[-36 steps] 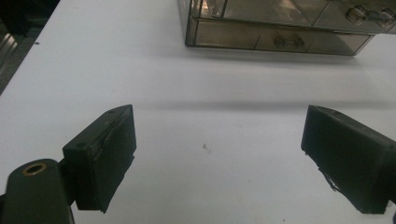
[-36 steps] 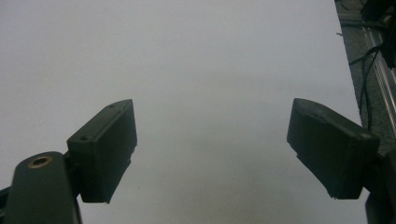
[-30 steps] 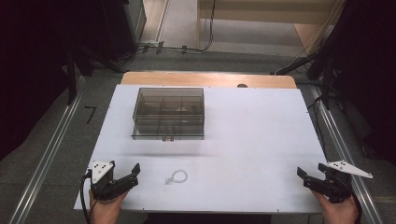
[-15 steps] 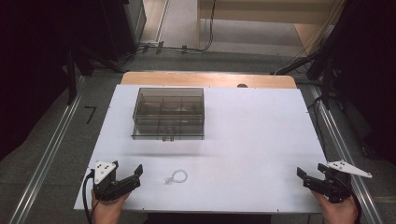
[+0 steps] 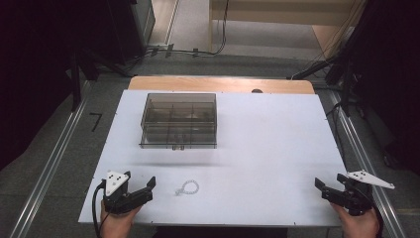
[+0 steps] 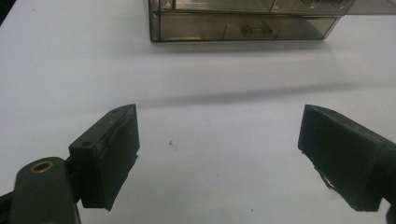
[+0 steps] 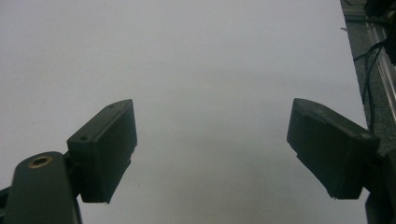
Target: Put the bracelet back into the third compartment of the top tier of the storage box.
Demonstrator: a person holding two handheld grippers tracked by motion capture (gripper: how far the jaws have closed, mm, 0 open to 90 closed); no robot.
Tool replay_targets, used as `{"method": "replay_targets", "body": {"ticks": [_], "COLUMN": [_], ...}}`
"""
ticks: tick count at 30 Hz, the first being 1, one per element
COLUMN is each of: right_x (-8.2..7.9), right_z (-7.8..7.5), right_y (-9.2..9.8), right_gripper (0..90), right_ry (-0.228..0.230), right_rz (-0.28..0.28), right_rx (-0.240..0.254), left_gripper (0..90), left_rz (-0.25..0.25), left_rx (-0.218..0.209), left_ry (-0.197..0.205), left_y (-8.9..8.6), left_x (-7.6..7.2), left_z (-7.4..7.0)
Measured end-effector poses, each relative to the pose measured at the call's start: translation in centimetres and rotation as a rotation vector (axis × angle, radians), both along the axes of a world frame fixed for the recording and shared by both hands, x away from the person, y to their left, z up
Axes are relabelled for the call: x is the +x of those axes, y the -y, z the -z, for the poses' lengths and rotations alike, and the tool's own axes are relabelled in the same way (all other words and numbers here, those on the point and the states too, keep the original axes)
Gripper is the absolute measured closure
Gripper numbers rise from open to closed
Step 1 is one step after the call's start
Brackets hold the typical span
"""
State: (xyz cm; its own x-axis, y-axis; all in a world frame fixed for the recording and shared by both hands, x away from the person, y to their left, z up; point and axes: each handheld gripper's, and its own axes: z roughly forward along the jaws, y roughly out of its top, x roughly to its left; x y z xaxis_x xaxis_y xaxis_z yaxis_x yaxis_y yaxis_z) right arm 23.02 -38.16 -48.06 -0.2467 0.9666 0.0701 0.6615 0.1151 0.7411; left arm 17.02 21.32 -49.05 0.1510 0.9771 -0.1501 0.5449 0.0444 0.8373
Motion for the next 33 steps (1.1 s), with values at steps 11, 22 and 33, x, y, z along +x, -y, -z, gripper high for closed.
{"method": "replay_targets", "body": {"ticks": [11,22,33], "right_x": [0.0,0.0,0.1], "right_z": [0.0,0.0,0.1], "right_y": [0.0,0.0,0.0], "right_gripper": [14.4,14.4,14.4], "right_ry": [0.001,-0.002,-0.006], "right_rz": [-0.003,-0.004,-0.003], "right_rx": [-0.001,-0.004,-0.003], "left_gripper": [13.2,13.8,14.5], "left_rz": [0.025,0.028,0.060], "left_rx": [0.008,0.002,0.000], "left_ry": [-0.008,-0.005,-0.002], "left_y": [0.6,0.8,1.4], "left_x": [0.1,0.0,-0.1], "left_z": [0.1,0.0,-0.2]}}
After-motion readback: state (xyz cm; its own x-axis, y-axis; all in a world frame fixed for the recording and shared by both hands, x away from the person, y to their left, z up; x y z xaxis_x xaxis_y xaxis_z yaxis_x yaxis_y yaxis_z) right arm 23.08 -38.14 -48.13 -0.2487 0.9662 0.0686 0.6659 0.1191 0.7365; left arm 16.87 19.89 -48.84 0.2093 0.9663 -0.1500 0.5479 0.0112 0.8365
